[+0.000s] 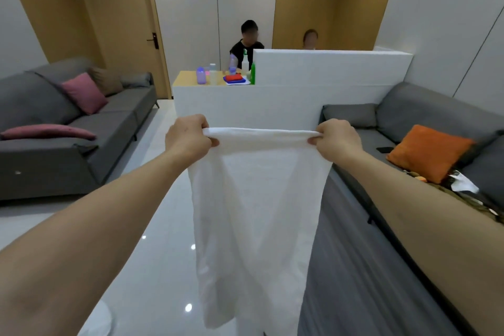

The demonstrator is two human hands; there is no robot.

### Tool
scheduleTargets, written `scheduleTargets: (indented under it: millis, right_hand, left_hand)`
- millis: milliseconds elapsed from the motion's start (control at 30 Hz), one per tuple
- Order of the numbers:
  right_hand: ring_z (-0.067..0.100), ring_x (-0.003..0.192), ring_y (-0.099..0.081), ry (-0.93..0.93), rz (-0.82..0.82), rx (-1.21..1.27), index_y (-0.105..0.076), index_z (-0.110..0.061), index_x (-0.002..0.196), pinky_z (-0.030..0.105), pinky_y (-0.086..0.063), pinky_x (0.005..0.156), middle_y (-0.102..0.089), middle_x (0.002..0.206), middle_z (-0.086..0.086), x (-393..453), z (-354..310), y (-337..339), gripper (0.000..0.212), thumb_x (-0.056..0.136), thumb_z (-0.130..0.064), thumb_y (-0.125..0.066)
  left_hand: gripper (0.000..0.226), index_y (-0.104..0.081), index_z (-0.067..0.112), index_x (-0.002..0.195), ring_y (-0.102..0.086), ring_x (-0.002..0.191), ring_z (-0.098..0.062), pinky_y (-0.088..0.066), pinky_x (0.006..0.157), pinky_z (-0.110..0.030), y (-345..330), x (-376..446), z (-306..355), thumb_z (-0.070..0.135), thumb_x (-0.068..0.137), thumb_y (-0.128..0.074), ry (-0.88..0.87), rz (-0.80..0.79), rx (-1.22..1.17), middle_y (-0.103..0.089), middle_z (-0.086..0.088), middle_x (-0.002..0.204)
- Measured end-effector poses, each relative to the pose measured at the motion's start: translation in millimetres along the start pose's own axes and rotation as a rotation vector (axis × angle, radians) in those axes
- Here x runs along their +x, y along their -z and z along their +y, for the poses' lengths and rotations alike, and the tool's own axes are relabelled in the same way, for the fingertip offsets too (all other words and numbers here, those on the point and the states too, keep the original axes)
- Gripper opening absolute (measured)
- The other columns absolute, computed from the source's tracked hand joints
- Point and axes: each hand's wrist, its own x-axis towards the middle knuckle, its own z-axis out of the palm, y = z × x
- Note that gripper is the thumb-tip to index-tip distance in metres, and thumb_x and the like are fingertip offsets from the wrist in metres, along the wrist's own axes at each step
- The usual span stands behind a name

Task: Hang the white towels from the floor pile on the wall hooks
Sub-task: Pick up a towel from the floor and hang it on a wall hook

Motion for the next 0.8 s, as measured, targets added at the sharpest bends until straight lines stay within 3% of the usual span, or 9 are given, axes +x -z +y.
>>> scheduleTargets:
  millis: [167,300,433,500,667,800]
  right_hand:
    - [0.033,0.086,-0.061,-0.012,0.088,-0.017,-0.071,-0.024,0.088,0.037,-0.051,0.068,-0.067,0.088,0.007,118,27,-18,0.023,0.093,-0.042,-0.059]
    - [0.035,0.087,-0.059,-0.004,0.200,0.096,-0.072,-0.016,0.090,0.031,-0.036,0.066,-0.068,0.088,0.012,199,43,-15,0.020,0.094,-0.029,-0.059]
    - [0.026,0.074,-0.051,0.030,0.309,0.205,-0.064,-0.018,0.076,0.029,-0.022,0.063,-0.056,0.070,0.003,237,62,-4,0.019,0.094,-0.021,-0.058]
    - [0.024,0.073,-0.054,0.065,0.343,0.251,-0.069,-0.013,0.081,0.028,-0.024,0.063,-0.060,0.071,0.004,245,75,0,0.018,0.094,-0.020,-0.059]
    - [0.030,0.079,-0.064,0.149,0.368,0.300,-0.076,-0.008,0.093,0.034,-0.046,0.071,-0.073,0.082,0.011,229,124,-14,0.016,0.091,-0.016,-0.062]
    - [0.031,0.085,-0.066,0.152,0.307,0.326,-0.078,-0.011,0.095,0.035,-0.046,0.076,-0.075,0.088,0.011,184,182,-47,0.016,0.087,-0.017,-0.066]
  left_hand:
    - [0.029,-0.060,0.022,0.087,-0.057,0.085,-0.025,-0.042,0.065,-0.031,-49,118,24,0.041,0.077,-0.079,-0.007,-0.034,-0.011,-0.062,-0.002,0.091]
    - [0.037,-0.060,0.021,0.090,-0.055,0.085,-0.024,-0.040,0.066,-0.032,-65,192,56,0.050,0.076,-0.078,-0.016,0.035,-0.025,-0.061,-0.003,0.089]
    - [0.040,-0.061,0.022,0.089,-0.052,0.083,-0.022,-0.036,0.064,-0.031,-72,232,87,0.057,0.075,-0.076,-0.031,0.117,-0.031,-0.058,-0.001,0.087]
    - [0.039,-0.059,0.024,0.087,-0.052,0.081,-0.021,-0.034,0.062,-0.030,-79,239,99,0.058,0.076,-0.075,-0.050,0.130,-0.011,-0.058,-0.001,0.086]
    - [0.039,-0.058,0.020,0.086,-0.054,0.079,-0.022,-0.036,0.062,-0.030,-114,211,121,0.054,0.078,-0.075,-0.043,0.127,0.001,-0.059,-0.002,0.083]
    - [0.039,-0.057,0.019,0.076,-0.054,0.074,-0.025,-0.031,0.056,-0.030,-158,140,128,0.053,0.075,-0.077,0.029,0.091,0.049,-0.057,-0.001,0.075]
